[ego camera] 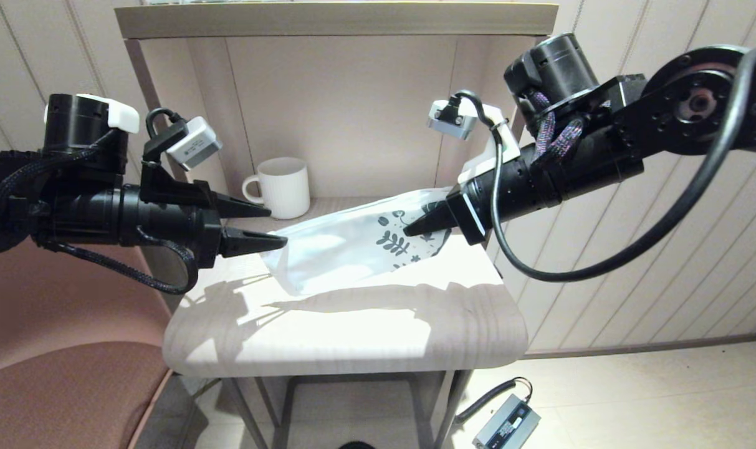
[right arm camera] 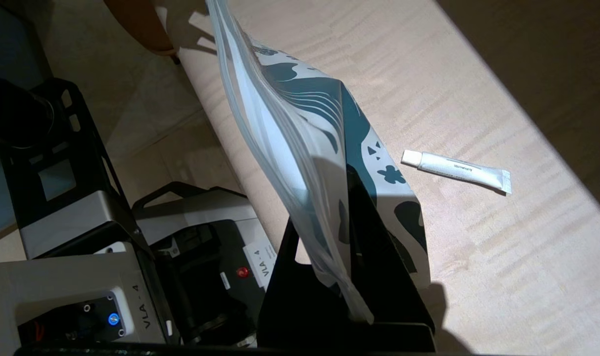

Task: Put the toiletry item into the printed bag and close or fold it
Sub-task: Open the storage bag

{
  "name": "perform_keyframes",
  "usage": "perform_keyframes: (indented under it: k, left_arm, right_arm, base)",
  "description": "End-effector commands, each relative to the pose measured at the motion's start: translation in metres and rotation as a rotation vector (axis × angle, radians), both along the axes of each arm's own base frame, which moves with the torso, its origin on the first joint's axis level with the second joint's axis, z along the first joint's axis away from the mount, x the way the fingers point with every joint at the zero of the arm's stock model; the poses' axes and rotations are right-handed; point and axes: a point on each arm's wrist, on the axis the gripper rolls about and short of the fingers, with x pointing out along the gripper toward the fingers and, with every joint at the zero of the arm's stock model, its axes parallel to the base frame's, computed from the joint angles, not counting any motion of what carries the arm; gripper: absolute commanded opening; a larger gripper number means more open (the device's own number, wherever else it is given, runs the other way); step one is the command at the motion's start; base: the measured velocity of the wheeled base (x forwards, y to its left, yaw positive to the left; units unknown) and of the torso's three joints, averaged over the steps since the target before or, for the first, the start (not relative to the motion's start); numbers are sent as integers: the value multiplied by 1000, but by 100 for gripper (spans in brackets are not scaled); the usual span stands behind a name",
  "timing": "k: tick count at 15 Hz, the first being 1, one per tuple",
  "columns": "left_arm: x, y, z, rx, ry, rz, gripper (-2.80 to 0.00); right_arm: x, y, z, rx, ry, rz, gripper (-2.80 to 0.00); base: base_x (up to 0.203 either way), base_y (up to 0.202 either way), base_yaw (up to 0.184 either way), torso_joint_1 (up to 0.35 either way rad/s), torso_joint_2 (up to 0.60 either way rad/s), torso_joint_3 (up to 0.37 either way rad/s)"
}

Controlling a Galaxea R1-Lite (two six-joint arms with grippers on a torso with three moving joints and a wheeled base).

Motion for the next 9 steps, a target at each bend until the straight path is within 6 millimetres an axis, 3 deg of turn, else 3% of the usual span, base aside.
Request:
perform_keyframes:
  k: [1, 9]
  left_arm:
    - [-1, 3, -3, 0, 10, 5, 0]
    - [-17, 25, -1, -14, 15, 46, 0]
  right_arm:
    - [0, -1, 1, 2, -3, 0, -280]
    - [-15, -27, 28, 42, -69, -48, -280]
  base:
    - [0, 0, 0, 0, 0, 0]
    - [0, 0, 0, 0, 0, 0]
